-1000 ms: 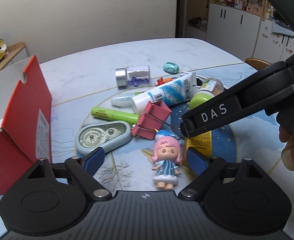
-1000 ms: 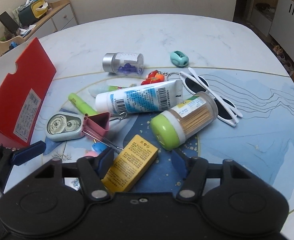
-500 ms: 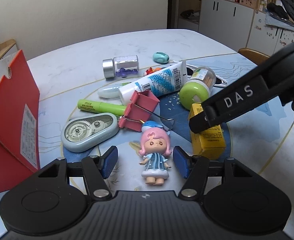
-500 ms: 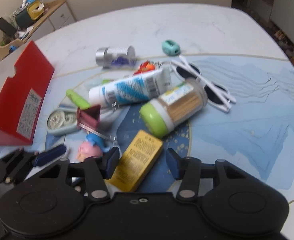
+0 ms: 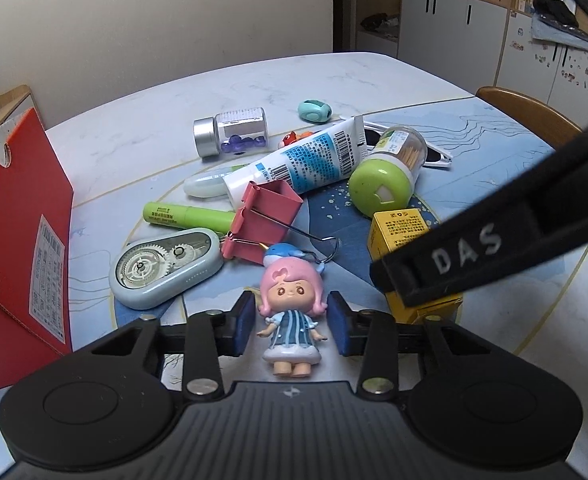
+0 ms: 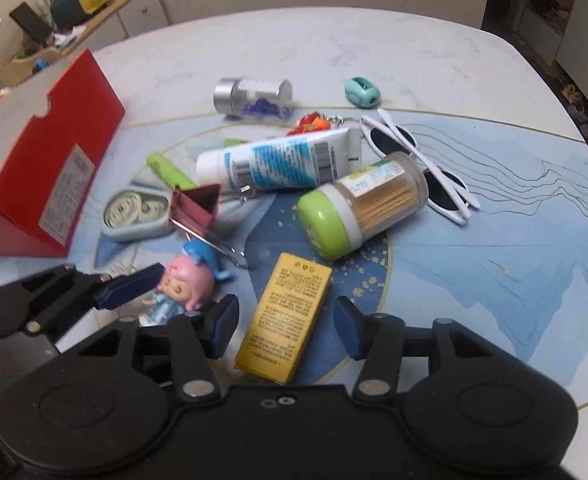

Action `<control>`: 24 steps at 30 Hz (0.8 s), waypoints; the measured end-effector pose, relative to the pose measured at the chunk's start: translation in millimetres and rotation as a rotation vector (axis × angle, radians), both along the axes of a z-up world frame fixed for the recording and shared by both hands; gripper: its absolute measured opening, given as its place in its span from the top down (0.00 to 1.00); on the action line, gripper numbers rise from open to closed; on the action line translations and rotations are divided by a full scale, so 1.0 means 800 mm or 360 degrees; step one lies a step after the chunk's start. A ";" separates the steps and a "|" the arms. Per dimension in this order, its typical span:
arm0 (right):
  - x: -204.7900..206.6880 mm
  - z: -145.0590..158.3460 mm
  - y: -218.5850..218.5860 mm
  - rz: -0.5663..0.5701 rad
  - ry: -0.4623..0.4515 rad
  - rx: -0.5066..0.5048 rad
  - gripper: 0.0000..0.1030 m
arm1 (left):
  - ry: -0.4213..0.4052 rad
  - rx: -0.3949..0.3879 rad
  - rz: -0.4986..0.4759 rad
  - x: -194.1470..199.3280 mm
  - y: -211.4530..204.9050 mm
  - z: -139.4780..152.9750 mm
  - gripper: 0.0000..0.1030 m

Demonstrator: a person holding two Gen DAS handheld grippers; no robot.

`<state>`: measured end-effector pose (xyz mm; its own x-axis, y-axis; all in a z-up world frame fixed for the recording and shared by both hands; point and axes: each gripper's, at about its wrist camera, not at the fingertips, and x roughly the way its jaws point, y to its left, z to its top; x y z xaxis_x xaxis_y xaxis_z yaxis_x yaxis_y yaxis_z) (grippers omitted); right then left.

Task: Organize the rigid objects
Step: 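Grasp the pink-haired doll with the left gripper while the right gripper grasps the yellow carton, then carry the doll and yellow carton with both grippers into the red-and-white box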

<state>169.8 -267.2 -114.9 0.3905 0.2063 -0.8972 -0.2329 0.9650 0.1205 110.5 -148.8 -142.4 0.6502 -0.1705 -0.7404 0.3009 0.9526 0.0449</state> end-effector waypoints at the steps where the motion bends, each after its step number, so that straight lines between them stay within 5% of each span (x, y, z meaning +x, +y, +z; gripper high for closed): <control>1: 0.001 -0.003 -0.001 -0.0005 0.0016 -0.0006 0.50 | 0.0000 0.0001 0.0007 0.000 0.000 0.000 0.64; 5: 0.001 -0.009 -0.006 -0.0014 0.0032 0.0038 0.54 | 0.0008 0.0000 0.0044 -0.001 0.002 0.000 0.64; 7: -0.001 -0.006 -0.007 0.0003 0.0027 0.0057 0.65 | 0.0017 -0.0005 0.0064 -0.001 0.003 0.001 0.64; 24: -0.030 0.019 -0.023 0.0065 -0.0022 0.0121 0.71 | 0.0030 -0.0093 0.0210 -0.027 0.043 0.029 0.65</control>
<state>145.9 -285.7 -99.6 0.3927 0.2893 -0.8730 -0.2738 0.9430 0.1893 89.0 -114.2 -119.3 0.6557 -0.1274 -0.7442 0.1729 0.9848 -0.0163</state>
